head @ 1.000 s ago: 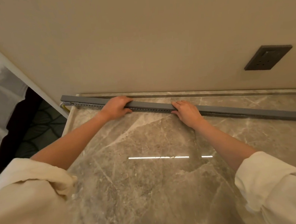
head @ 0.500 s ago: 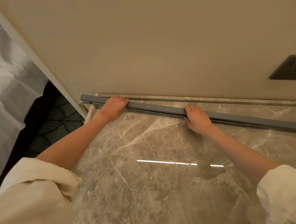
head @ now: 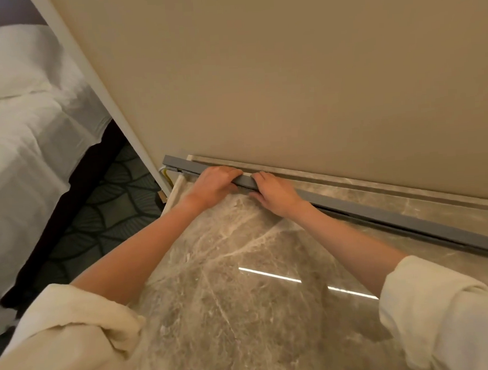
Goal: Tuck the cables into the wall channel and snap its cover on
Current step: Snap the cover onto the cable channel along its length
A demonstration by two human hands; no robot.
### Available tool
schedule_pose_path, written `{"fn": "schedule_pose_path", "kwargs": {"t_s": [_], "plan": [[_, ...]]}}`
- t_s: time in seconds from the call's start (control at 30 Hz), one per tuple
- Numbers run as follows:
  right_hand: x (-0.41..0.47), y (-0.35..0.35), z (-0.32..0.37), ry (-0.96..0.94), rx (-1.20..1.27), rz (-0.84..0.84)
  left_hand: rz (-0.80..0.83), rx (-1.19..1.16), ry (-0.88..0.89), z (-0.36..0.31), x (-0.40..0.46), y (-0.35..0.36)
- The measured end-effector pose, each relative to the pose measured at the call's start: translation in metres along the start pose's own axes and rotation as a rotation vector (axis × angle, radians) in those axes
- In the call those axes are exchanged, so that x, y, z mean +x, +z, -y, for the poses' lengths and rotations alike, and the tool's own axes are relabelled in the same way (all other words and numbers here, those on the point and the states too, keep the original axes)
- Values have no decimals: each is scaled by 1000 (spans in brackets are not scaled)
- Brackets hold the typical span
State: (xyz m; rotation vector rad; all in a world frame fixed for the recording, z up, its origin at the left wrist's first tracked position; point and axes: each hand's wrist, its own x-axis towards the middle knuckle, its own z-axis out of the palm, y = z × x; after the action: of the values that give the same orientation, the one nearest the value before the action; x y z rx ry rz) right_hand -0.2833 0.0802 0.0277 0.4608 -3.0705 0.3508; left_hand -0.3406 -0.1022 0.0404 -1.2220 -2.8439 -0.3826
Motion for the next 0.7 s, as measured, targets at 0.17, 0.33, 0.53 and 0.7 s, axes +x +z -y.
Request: {"fn": "schedule_pose_path", "kwargs": {"t_s": [0.17, 0.33, 0.53, 0.7], "plan": [[8, 10, -2, -3, 54, -83, 121, -52, -81, 27, 2, -22], [14, 12, -5, 12, 78, -84, 189, 39, -141, 71, -13, -43], [33, 14, 11, -64, 24, -113, 124, 99, -125, 76, -20, -32], [53, 18, 33, -72, 34, -105, 131, 140, -115, 77, -19, -36]]}}
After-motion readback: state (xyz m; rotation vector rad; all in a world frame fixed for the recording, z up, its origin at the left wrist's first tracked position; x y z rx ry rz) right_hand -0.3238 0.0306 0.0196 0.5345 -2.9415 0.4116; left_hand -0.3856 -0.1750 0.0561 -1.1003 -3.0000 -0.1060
